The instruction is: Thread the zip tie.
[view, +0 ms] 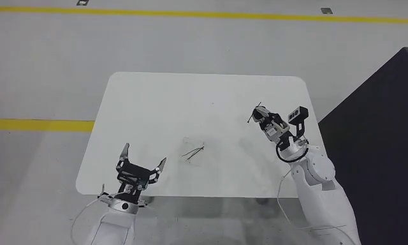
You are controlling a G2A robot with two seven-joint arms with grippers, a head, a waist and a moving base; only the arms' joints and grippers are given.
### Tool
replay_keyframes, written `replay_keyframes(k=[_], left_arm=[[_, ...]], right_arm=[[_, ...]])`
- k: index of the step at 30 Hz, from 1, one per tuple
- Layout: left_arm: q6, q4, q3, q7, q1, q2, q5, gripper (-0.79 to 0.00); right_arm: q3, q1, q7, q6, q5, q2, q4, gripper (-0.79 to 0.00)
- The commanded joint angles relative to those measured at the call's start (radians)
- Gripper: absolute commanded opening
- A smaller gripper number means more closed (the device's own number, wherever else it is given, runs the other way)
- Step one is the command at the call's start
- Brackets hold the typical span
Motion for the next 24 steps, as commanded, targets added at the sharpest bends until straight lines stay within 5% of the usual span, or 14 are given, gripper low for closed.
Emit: replay_keyframes(k=[1,4,11,24], left_arm=[[-0.082,-0.070,0.027,-0.072,-0.011,0.001,0.048,0.000],[-0.215,-0.130,0.106,-0.187,-0.078,-0.003,0.027,0.000],[-0.322,0.008,0.288,-0.485,-0.371,-0.043,-0.092,0.000],[-0.352,0.004,0.309,-0.493,-0.375,-0.043,-0.069,0.000]], right_arm=[[0.000,0.000,0.000,0.000,0.000,0.000,0.000,-0.785],[0.000,0.000,0.000,0.000,0.000,0.000,0.000,-0.785],[0.000,0.000,0.000,0.000,0.000,0.000,0.000,-0.785],[0.000,0.000,0.000,0.000,0.000,0.000,0.000,-0.785]])
